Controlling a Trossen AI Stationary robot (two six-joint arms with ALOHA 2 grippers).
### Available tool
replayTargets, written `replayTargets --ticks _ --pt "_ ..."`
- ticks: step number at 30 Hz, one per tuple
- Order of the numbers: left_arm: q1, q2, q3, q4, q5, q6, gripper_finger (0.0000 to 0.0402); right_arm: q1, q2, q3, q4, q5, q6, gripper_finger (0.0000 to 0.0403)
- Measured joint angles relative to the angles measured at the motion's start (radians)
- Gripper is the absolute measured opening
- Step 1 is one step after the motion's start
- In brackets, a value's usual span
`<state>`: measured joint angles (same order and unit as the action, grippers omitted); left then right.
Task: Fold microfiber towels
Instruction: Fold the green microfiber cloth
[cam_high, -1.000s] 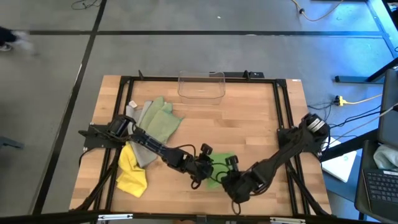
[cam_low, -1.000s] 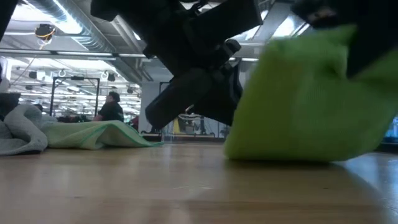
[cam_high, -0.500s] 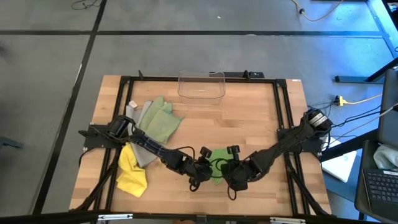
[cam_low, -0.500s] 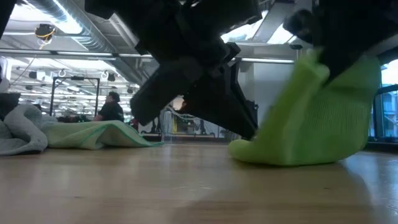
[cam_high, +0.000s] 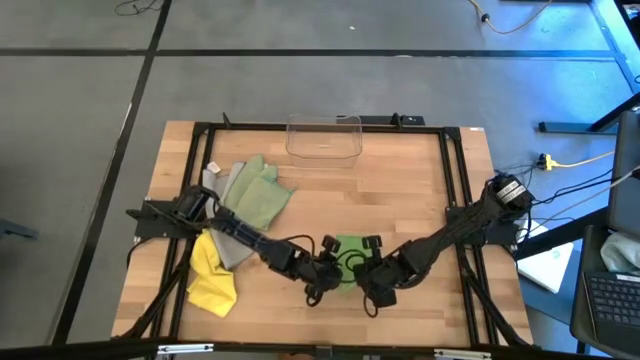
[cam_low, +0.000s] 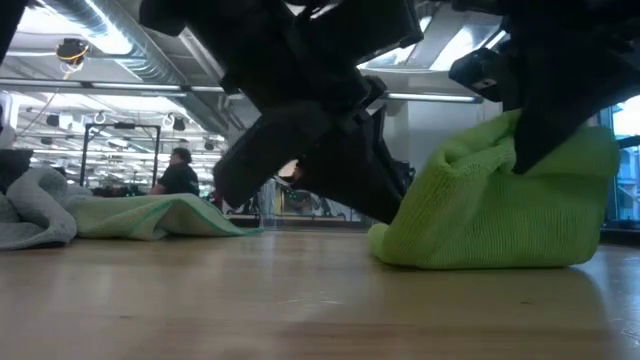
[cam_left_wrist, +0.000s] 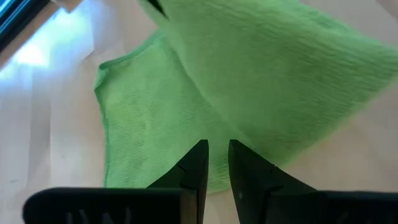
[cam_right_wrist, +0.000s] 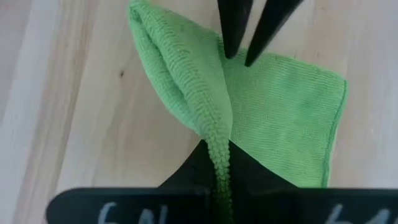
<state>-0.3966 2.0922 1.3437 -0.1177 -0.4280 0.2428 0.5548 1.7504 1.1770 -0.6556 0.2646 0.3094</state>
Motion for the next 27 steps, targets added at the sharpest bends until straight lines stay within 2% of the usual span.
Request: replayTargets --ticks 8,11,17,27 --pt "0.005 0.000 -0.034 0.013 0.004 -0.002 0.0057 -0.003 -0.059 0.000 0.009 -0.005 0.004 0.0013" --pt "0.006 0.000 -0.076 0.080 0.008 -0.004 0.0057 -0.003 -0.117 0.000 0.002 0.009 0.022 0.0013" --pt "-0.001 0.000 -0.154 0.250 0.082 -0.006 0.0057 -0.006 -0.195 -0.004 -0.027 0.079 0.032 0.0013" --pt "-0.020 0.000 -0.163 0.265 0.071 -0.001 0.0057 -0.029 -0.186 -0.105 0.036 0.004 0.104 0.0013"
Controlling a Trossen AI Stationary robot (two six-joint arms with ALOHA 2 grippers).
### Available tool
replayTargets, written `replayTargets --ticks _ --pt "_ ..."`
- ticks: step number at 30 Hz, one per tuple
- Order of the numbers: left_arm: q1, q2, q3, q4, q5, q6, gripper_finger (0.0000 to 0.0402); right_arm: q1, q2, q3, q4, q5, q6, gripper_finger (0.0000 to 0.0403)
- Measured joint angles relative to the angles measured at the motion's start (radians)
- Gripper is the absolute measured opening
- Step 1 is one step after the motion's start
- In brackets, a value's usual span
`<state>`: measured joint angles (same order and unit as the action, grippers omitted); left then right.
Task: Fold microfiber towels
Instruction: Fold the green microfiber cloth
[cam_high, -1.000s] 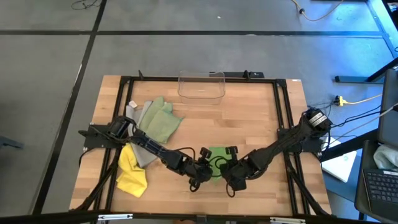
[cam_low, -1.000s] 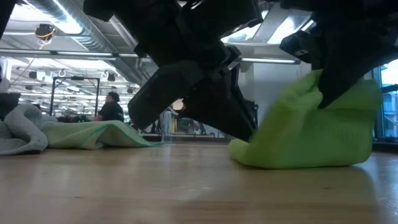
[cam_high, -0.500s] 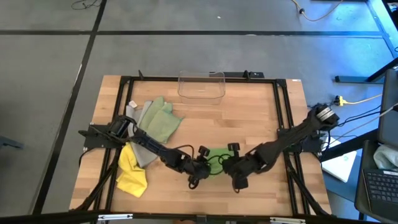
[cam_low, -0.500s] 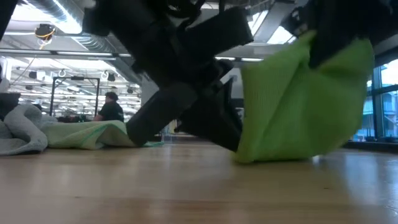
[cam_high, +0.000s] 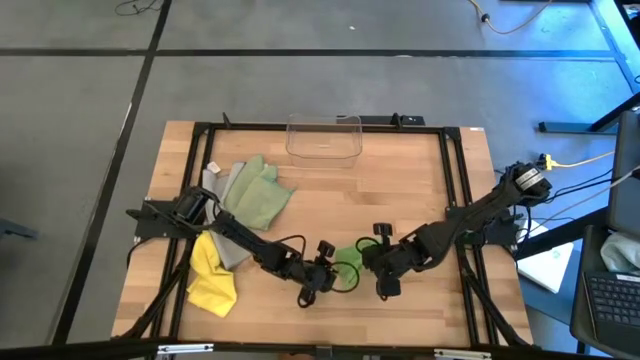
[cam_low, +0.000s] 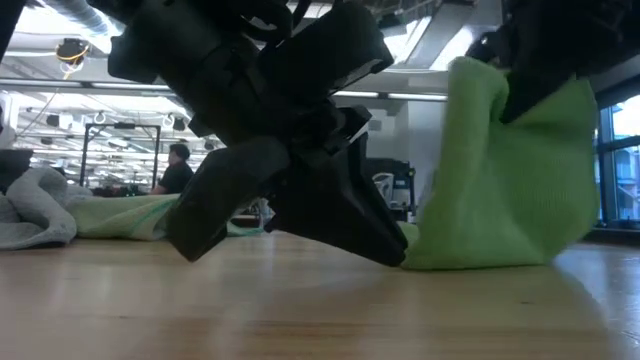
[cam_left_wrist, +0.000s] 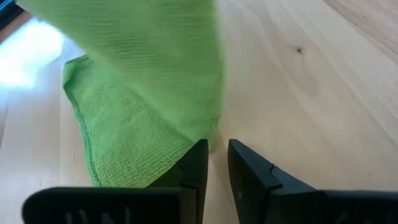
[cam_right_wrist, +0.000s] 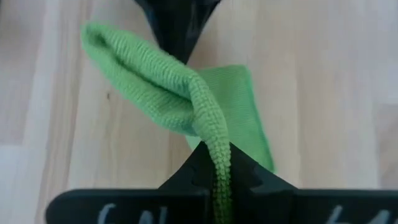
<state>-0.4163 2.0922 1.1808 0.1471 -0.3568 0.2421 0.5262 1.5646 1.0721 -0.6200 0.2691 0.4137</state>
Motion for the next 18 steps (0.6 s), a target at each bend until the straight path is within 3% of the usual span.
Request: replayTargets --ticks 6,18 --pt "-0.002 0.000 0.000 -0.002 -0.022 0.010 0.0057 0.000 0.000 -0.090 0.143 -0.080 0.013 0.0013" --pt "-0.010 0.000 0.000 0.031 -0.025 0.040 0.0056 -0.149 -0.002 -0.153 0.154 -0.103 -0.053 0.0013"
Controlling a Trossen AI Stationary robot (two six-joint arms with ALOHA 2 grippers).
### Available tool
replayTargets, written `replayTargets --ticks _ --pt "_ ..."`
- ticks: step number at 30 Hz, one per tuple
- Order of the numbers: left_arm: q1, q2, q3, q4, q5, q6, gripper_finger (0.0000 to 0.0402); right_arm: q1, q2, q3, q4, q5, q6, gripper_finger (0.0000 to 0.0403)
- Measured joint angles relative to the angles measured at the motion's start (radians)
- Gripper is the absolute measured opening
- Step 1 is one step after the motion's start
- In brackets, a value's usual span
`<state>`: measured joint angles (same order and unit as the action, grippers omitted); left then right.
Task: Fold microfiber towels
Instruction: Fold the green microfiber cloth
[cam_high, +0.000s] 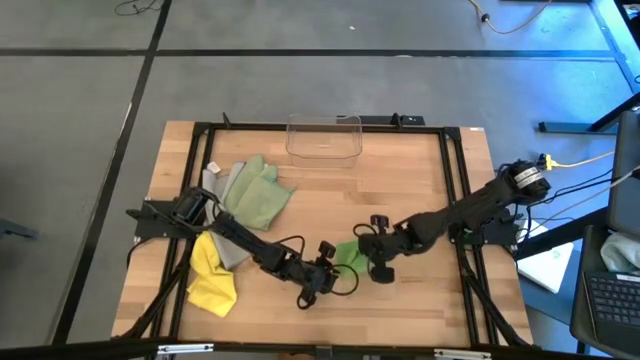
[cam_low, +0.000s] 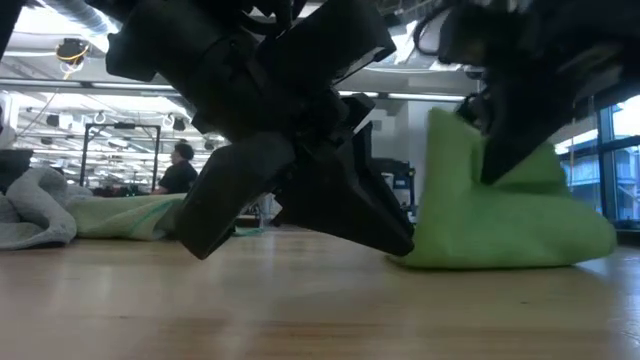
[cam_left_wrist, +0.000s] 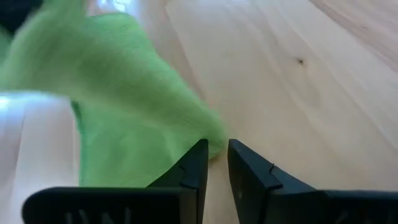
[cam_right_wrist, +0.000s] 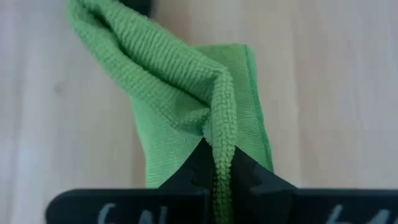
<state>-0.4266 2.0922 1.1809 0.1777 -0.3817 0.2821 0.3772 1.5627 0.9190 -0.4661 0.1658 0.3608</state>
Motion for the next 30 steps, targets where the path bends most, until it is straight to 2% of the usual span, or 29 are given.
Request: replayTargets --ticks 6,14,19,26,30 --pt "-0.014 0.000 0.000 -0.001 0.000 0.013 0.0056 -0.057 0.000 -0.041 0.082 -0.117 -0.032 0.0013" --pt "-0.035 0.000 0.009 0.048 0.000 0.017 0.0056 -0.135 0.000 -0.121 0.141 -0.135 -0.050 0.0013" --pt "-0.039 0.000 0.017 0.116 0.002 0.081 0.0056 -0.160 0.000 -0.157 0.206 -0.168 -0.052 0.0013" --pt "0.036 0.000 0.018 0.156 -0.055 0.146 0.0056 -0.159 0.000 -0.157 0.239 -0.170 -0.078 0.0013" --pt "0.094 0.000 0.018 0.154 -0.031 0.115 0.0056 -0.159 0.000 -0.157 0.238 -0.172 -0.078 0.0014"
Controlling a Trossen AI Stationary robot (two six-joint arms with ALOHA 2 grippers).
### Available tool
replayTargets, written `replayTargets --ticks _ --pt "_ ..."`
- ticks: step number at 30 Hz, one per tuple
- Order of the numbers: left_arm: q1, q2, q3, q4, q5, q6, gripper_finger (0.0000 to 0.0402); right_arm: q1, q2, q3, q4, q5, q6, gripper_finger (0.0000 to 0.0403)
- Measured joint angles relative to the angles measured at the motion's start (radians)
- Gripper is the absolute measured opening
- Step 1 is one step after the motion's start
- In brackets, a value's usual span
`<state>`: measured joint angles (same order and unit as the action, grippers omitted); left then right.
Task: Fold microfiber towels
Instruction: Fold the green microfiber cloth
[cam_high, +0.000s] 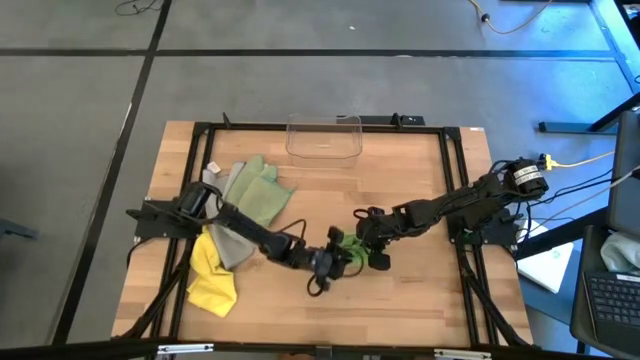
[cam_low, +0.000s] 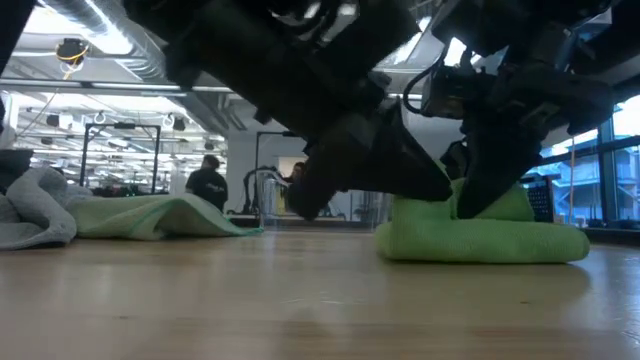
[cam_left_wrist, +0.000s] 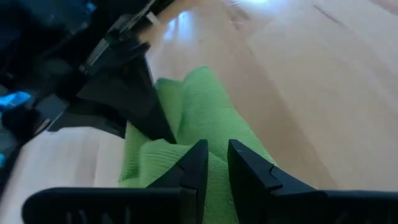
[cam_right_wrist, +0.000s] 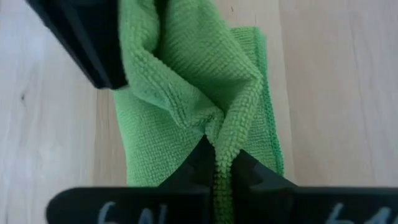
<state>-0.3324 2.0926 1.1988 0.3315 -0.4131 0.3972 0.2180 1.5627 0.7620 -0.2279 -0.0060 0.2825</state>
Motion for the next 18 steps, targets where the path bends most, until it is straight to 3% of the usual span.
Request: replayTargets --ticks 5,18 --pt "0.023 0.000 0.000 0.004 0.032 -0.024 0.0056 0.000 0.000 0.000 -0.002 -0.015 -0.003 0.0018" --pt "0.010 0.000 0.000 -0.081 -0.067 -0.079 0.0056 0.000 0.000 0.000 -0.011 -0.015 -0.003 0.0055"
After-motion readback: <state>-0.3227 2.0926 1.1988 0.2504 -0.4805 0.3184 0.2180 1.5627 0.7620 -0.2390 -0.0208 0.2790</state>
